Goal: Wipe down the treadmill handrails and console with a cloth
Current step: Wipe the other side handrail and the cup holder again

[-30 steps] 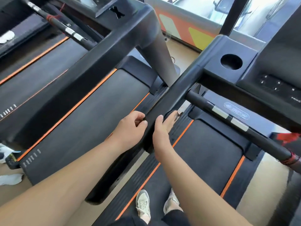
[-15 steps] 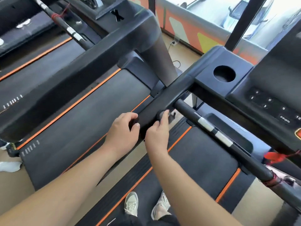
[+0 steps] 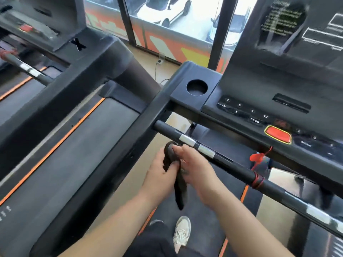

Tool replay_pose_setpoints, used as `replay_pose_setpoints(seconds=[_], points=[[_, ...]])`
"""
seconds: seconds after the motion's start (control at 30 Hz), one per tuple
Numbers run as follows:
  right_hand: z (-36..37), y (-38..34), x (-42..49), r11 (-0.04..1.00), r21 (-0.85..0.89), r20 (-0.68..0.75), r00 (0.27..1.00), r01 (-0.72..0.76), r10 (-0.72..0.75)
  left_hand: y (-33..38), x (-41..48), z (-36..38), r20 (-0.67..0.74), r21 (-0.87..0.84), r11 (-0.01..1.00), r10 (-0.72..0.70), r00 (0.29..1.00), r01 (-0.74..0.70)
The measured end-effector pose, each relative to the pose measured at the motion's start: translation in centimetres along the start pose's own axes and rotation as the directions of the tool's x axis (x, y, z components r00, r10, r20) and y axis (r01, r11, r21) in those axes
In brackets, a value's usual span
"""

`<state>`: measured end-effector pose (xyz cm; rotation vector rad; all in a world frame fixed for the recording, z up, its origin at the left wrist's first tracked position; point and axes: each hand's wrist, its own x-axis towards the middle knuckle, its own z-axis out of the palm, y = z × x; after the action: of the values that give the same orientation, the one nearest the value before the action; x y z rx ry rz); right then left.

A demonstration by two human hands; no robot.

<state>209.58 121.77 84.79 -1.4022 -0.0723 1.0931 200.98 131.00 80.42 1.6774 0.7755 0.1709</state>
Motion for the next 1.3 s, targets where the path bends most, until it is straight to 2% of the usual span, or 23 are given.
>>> replay_pose_setpoints(seconds=[0.07, 0.1, 0.2, 0.27, 0.33, 0.4, 0.43, 0.47, 0.57, 0.7, 0.73, 0.8, 0.83, 0.87, 0.93, 1.0, 1.1, 1.17, 1.23, 1.3], points=[[-1.5, -0.4, -0.3, 0.942, -0.324, -0.075, 0.99, 0.089, -0.119, 1.3, 1.2, -0.6, 0.008, 0.1, 0.993, 0.06, 0.998, -0.061], [-2.0, -0.6, -0.4, 0.914, -0.39, -0.132, 0.975, 0.114, -0.177, 2.2, 2.2, -1.3, -0.016, 0.159, 0.982, 0.1, 0.995, -0.097], [-3.2, -0.8, -0.1, 0.97, -0.232, -0.3, 0.942, 0.077, -0.146, 4.9, 6.7, -4.2, -0.084, 0.383, 0.884, 0.324, 0.942, -0.27], [-3.7, -0.9, 0.6, 0.974, -0.225, -0.34, 0.934, 0.032, -0.109, 5.7, 10.5, -5.5, -0.008, 0.555, 0.741, 0.458, 0.889, -0.377], [-4.0, -1.4, 1.3, 0.972, -0.234, -0.371, 0.922, 0.021, -0.109, 4.7, 14.0, -5.4, 0.127, 0.678, 0.62, 0.429, 0.894, -0.394], [-4.2, -1.9, 1.8, 0.973, -0.229, -0.391, 0.914, 0.02, -0.111, 2.4, 15.1, -4.2, 0.261, 0.806, 0.422, 0.377, 0.888, -0.416], [-4.4, -2.2, 2.2, 0.974, -0.226, -0.402, 0.909, 0.023, -0.115, 1.1, 15.3, -3.4, 0.312, 0.827, 0.331, 0.4, 0.862, -0.454], [-4.5, -2.4, 2.6, 0.976, -0.216, -0.413, 0.904, 0.025, -0.114, 0.0, 15.2, -2.7, 0.319, 0.82, 0.311, 0.449, 0.835, -0.481], [-4.9, -2.7, 3.4, 0.985, -0.17, -0.438, 0.893, 0.033, -0.106, -1.9, 13.8, -2.2, 0.294, 0.736, 0.372, 0.575, 0.763, -0.565], [-4.8, -2.3, 4.1, 0.986, -0.169, -0.459, 0.883, 0.017, -0.094, -2.5, 14.7, -4.4, 0.445, 0.667, 0.26, 0.613, 0.652, -0.699], [-4.6, -2.2, 4.3, 0.986, -0.168, -0.46, 0.883, 0.016, -0.093, -2.0, 15.5, -4.7, 0.479, 0.676, 0.225, 0.59, 0.65, -0.702], [-4.5, -2.6, 4.6, 0.985, -0.171, -0.458, 0.883, 0.021, -0.098, -1.1, 16.7, -4.1, 0.46, 0.745, 0.196, 0.543, 0.703, -0.638], [-4.5, -2.8, 4.7, 0.984, -0.179, -0.458, 0.882, 0.026, -0.107, -0.9, 16.8, -3.3, 0.412, 0.775, 0.22, 0.534, 0.738, -0.592], [-4.6, -3.2, 4.7, 0.983, -0.183, -0.458, 0.881, 0.033, -0.114, -0.7, 16.3, -2.5, 0.35, 0.781, 0.285, 0.537, 0.767, -0.556], [-5.2, -3.9, 4.8, 0.982, -0.183, -0.456, 0.881, 0.049, -0.129, -0.9, 14.2, -0.7, 0.213, 0.702, 0.492, 0.545, 0.811, -0.515], [-6.0, -5.0, 4.9, 0.974, -0.218, -0.458, 0.875, 0.064, -0.159, -0.4, 11.7, 0.6, 0.163, 0.581, 0.651, 0.496, 0.853, -0.489], [-8.2, -6.6, 5.5, 0.937, -0.336, -0.459, 0.853, 0.091, -0.248, 1.9, 11.0, 0.8, 0.162, 0.487, 0.771, 0.381, 0.91, -0.41], [-9.5, -7.7, 6.0, 0.913, -0.395, -0.447, 0.847, 0.1, -0.287, 5.0, 13.4, 0.6, 0.059, 0.419, 0.848, 0.331, 0.942, -0.324], [-10.7, -8.8, 6.4, 0.881, -0.46, -0.407, 0.855, 0.113, -0.322, 9.1, 16.6, 0.9, -0.003, 0.394, 0.855, 0.369, 0.929, -0.338], [-11.8, -10.0, 6.7, 0.857, -0.498, -0.356, 0.87, 0.133, -0.342, 13.2, 19.5, 2.1, 0.003, 0.366, 0.843, 0.423, 0.906, -0.394]])
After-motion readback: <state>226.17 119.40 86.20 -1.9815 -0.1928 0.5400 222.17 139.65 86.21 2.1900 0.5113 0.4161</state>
